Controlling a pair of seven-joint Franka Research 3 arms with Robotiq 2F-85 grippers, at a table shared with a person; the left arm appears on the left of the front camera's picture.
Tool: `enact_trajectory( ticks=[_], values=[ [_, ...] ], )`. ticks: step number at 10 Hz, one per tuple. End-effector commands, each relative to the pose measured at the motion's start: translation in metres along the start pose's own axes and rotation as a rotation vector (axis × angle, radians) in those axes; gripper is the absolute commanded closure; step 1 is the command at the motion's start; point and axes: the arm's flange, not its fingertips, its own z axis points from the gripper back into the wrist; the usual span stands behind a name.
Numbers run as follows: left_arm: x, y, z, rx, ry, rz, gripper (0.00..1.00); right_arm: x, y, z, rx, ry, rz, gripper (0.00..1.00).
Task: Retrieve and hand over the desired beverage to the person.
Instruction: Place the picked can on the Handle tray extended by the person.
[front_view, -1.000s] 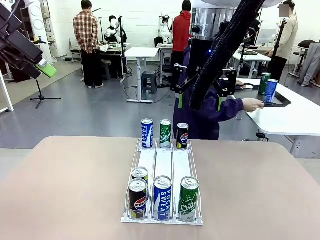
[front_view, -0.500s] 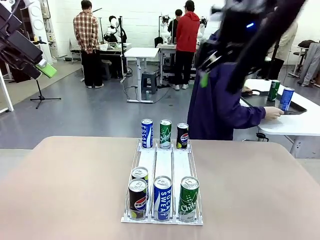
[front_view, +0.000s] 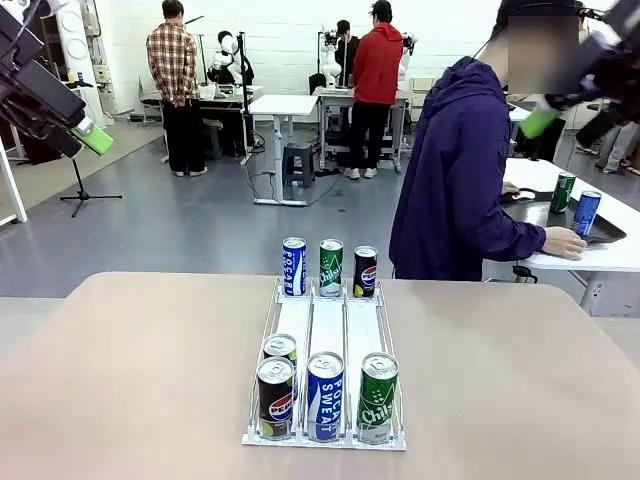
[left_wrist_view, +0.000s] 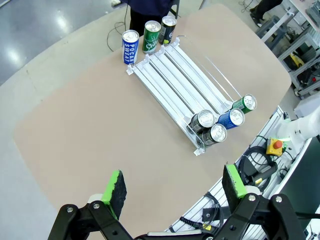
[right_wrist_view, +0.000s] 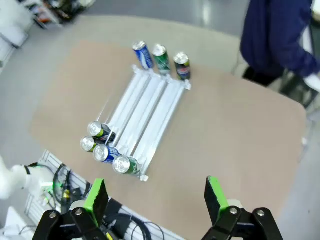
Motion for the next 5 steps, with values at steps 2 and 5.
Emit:
enact_trajectory(
  ticks=[2,5],
  values=[
    [-0.001,-0.001,0.000,-0.003,0.001,0.012,0.00,-0.038,-0.045,0.001,0.166,-0.090,-0.005,0.00],
    [-0.001,-0.001,0.000,-0.003,0.001,0.012,0.00,-0.058,-0.074,0.009,0.188,-0.126,-0.080,0.00]
  ],
)
